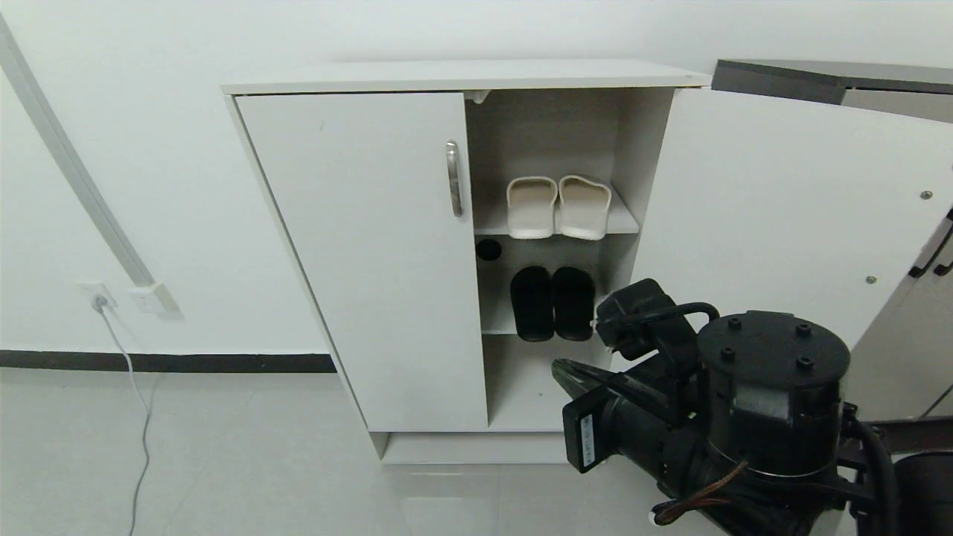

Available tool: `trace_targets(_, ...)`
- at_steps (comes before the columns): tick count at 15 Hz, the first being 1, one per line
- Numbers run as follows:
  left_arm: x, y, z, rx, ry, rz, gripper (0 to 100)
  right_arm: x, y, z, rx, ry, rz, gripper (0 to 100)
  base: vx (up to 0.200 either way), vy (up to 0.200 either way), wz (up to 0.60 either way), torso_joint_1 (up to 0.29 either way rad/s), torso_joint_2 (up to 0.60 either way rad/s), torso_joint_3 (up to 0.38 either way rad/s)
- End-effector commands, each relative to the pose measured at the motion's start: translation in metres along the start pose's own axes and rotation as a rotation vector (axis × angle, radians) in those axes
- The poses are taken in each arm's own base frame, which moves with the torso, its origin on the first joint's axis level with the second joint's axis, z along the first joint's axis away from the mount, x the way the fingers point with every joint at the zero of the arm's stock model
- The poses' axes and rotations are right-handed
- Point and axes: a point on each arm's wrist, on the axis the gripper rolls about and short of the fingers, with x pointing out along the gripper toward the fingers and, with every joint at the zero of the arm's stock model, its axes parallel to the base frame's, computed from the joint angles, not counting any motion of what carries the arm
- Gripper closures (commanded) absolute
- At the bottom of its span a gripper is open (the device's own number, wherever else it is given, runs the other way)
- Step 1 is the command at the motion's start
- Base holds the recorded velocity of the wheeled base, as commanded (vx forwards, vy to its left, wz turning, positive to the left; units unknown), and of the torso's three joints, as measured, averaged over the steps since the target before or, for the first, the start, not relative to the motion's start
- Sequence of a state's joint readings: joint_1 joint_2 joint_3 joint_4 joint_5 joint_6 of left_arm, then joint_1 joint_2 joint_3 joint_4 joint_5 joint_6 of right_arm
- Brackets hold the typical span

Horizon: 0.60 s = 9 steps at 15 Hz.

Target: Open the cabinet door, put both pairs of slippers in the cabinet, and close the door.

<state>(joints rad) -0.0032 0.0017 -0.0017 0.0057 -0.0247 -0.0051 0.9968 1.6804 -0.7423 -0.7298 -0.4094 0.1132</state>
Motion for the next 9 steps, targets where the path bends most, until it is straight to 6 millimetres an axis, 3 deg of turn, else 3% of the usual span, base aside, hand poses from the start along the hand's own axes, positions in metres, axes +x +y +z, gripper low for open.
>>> trace_targets(1, 0.0000, 0.0000, -0.0001, -0.001, 0.000, 0.000, 100, 0.0010, 0.0003, -0.0022, -0.003, 0.007, -0.001, 100, 0.000, 0.000, 0.00, 0.000, 0.00, 0.000)
trace_targets(9, 0.0000, 0.0000, -0.0001, -0.001, 0.000, 0.000, 100, 0.0047, 0.0013, -0.0077, -0.007, 0.013, -0.001, 100, 0.000, 0.000, 0.00, 0.000, 0.00, 0.000)
